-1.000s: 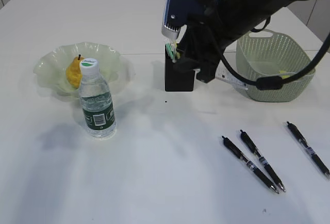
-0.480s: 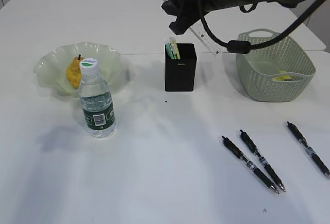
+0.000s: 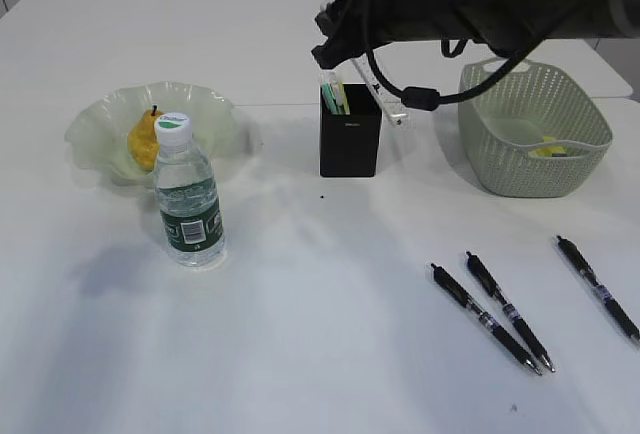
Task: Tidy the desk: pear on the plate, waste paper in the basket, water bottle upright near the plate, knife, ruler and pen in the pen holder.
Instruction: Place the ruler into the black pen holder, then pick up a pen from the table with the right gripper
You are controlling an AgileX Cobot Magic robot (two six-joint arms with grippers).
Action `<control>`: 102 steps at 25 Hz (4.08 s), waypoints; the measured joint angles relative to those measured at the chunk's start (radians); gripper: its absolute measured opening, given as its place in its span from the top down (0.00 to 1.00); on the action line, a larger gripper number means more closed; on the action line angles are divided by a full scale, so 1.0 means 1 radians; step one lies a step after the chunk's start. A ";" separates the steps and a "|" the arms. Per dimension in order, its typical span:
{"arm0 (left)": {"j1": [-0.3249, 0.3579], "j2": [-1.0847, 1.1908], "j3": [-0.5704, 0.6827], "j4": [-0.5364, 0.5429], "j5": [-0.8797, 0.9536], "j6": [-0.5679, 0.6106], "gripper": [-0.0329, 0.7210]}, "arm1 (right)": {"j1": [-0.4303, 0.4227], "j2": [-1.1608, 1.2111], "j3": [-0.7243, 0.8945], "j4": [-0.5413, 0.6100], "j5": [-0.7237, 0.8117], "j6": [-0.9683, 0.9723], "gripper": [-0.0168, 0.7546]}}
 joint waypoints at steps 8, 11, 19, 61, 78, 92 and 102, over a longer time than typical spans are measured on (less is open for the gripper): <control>0.000 0.000 0.000 0.000 0.001 0.000 0.27 | 0.000 0.063 -0.111 0.201 -0.004 0.000 0.61; 0.000 0.000 0.000 0.000 0.001 0.000 0.27 | -0.006 0.093 -0.165 0.267 -0.006 0.000 0.61; 0.000 0.000 0.000 -0.008 0.001 0.000 0.27 | -0.070 0.169 -0.268 0.443 0.004 0.002 0.61; 0.000 0.000 0.000 -0.008 -0.007 0.000 0.27 | -0.103 0.430 -0.431 0.583 0.122 -0.020 0.56; 0.000 0.000 0.000 -0.008 -0.003 0.000 0.27 | -0.111 0.383 -0.431 0.587 0.133 -0.024 0.39; 0.000 0.000 0.000 -0.009 0.005 0.000 0.27 | -0.119 0.229 -0.431 0.523 0.274 -0.001 0.39; 0.000 0.000 0.000 -0.009 0.061 0.000 0.27 | -0.119 0.178 -0.431 -0.082 0.566 0.577 0.39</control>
